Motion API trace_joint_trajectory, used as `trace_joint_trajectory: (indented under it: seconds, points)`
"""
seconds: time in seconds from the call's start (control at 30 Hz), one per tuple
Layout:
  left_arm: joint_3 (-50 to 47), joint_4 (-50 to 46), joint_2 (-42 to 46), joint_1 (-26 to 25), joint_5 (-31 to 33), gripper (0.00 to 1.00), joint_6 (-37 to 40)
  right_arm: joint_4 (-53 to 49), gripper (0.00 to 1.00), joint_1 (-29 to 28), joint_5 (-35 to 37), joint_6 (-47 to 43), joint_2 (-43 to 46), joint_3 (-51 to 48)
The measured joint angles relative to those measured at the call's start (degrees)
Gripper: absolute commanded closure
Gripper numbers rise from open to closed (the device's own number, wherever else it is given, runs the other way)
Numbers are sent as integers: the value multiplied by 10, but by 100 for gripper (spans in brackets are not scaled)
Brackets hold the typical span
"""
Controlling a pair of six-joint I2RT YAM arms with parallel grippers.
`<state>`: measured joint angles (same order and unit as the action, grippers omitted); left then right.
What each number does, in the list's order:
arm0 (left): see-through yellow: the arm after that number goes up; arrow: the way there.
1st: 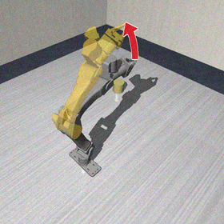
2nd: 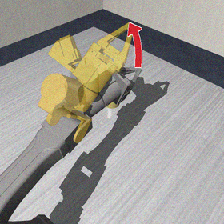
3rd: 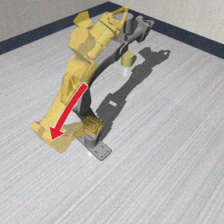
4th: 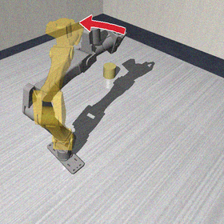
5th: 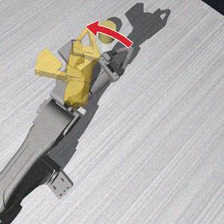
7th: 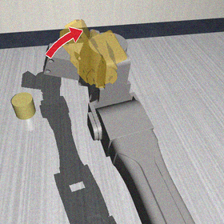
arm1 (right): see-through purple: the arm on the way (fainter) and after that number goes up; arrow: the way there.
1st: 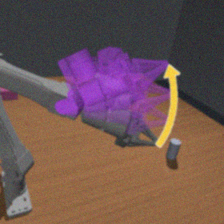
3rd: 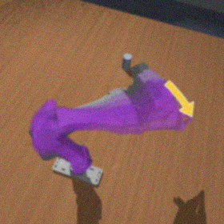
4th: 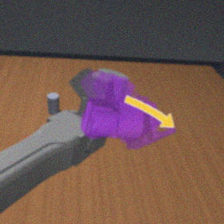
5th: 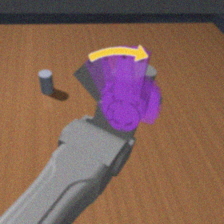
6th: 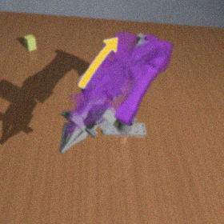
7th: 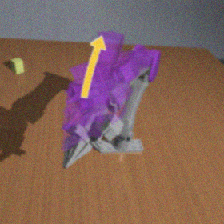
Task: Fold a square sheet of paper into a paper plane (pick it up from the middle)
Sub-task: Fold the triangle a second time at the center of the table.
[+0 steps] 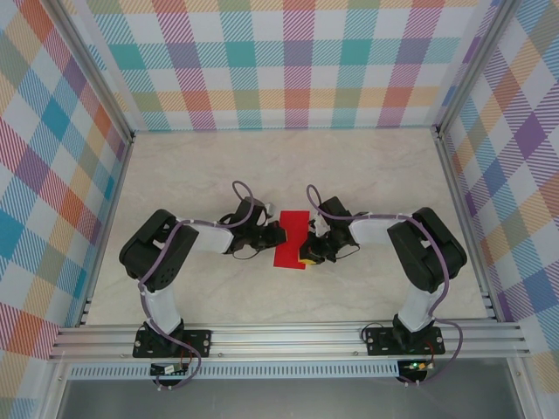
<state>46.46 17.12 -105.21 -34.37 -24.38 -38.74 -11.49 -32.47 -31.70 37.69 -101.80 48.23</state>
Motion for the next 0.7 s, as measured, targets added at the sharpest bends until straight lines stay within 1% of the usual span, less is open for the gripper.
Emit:
trace_joint_trajectory:
  seconds: [0.2, 0.4, 0.57, 0.7]
  points:
    - [0, -1, 0, -1, 6, 99, 0, -26, 91, -8, 16, 0, 5, 15]
    - [0, -1, 0, -1, 7, 99, 0, -49, 90, -17, 24, 0, 2, 64]
    - [0, -1, 0, -1, 7, 99, 0, -49, 90, -28, 28, 0, -32, 100]
    - [0, -1, 0, -1, 7, 100, 0, -46, 91, -31, 24, 0, -66, 103]
